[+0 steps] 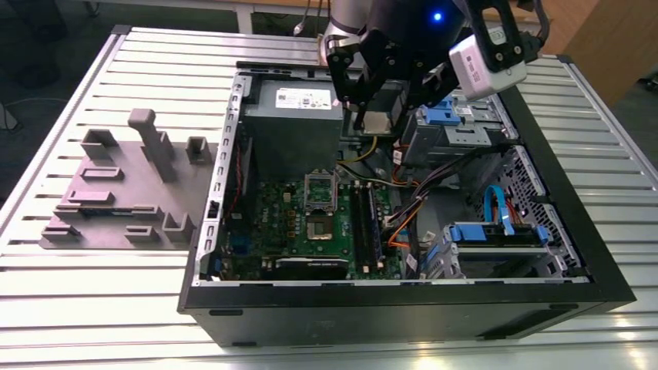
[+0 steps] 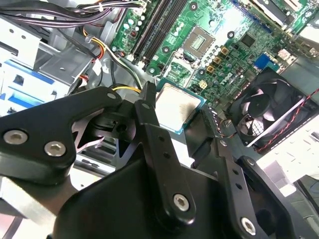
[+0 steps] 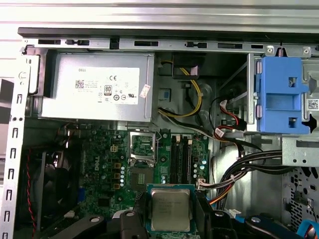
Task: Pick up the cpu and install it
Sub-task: 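Place the cpu into insertion slot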
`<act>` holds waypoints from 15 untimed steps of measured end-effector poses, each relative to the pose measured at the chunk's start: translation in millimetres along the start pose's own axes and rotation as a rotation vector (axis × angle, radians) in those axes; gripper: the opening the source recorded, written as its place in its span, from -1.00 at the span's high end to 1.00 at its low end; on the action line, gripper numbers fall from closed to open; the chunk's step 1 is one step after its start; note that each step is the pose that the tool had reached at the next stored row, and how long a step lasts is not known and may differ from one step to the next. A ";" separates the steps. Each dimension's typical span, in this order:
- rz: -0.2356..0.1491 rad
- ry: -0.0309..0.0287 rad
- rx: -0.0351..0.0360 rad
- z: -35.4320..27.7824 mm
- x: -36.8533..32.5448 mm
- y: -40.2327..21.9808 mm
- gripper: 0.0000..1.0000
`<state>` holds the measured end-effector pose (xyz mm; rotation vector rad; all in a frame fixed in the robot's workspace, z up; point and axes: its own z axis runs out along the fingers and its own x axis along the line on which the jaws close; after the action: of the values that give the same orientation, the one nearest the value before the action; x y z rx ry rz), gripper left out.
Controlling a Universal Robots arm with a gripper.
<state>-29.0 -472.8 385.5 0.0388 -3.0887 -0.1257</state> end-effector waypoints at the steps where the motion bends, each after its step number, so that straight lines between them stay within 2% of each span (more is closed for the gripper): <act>1: -0.003 0.0002 0.0002 0.0 0.0 0.0 0.06; 15: -0.037 0.0031 0.0019 0.0 0.0 0.0 0.06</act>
<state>-29.0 -472.9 385.5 0.0965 -3.0860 -0.1241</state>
